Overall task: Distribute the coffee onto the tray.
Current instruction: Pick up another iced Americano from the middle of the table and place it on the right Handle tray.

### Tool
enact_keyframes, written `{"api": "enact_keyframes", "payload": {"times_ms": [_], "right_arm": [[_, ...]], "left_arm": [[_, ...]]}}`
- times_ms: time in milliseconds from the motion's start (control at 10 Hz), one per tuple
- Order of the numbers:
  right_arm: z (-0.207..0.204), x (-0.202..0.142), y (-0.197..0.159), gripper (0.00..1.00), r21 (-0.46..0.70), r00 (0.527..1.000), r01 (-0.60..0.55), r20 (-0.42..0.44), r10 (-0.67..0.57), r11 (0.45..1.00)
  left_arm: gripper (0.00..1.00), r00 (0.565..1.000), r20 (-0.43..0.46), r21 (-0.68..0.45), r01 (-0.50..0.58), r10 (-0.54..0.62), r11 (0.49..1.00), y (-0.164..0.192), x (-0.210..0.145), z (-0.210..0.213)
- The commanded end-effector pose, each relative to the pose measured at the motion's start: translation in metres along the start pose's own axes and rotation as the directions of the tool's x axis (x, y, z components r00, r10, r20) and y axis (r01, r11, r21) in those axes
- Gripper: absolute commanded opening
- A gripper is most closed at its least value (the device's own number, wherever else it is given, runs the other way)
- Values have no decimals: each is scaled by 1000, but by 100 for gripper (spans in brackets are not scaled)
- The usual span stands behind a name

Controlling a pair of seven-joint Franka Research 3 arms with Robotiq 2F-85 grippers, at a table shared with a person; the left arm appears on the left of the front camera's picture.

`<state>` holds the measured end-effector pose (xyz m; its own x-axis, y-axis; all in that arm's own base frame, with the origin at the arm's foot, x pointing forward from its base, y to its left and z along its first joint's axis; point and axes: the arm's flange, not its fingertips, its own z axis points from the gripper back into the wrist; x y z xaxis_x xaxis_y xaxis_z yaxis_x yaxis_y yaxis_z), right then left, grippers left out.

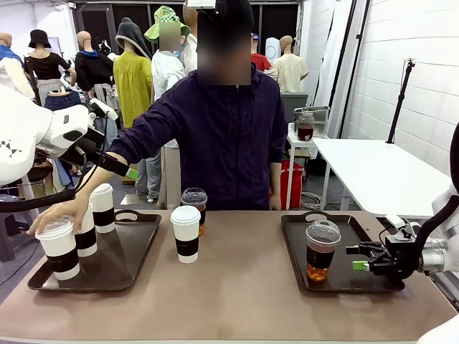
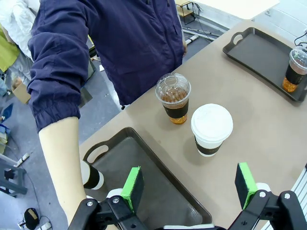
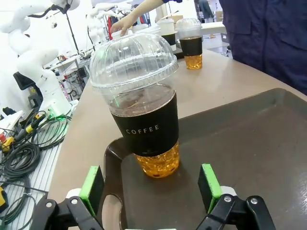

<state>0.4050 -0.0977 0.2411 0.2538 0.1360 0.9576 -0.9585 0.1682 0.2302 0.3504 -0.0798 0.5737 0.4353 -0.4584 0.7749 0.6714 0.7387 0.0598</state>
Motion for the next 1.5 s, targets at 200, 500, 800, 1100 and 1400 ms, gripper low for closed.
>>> {"api": "enact_keyframes", "payload": {"times_ms": [200,500,800,1100,1400], "right_arm": [[21,20,-36,100,-59,998,-57,-1,57,997],[18,38,-75,100,-83,990,-133,33,137,988],[1,60,-105,100,-99,977,-198,57,204,975],[-18,78,-130,100,-46,971,-233,47,235,971],[-40,95,-154,100,22,976,-219,18,219,975]], "left_arm": [[100,1000,0,-7,-4,4,1000,1,-1,1],[100,1000,0,-7,-4,4,1000,1,-1,1],[100,1000,0,-7,-4,4,1000,1,-1,1],[100,1000,0,-7,-4,4,1000,1,-1,1],[100,1000,0,-7,-4,4,1000,1,-1,1]]}}
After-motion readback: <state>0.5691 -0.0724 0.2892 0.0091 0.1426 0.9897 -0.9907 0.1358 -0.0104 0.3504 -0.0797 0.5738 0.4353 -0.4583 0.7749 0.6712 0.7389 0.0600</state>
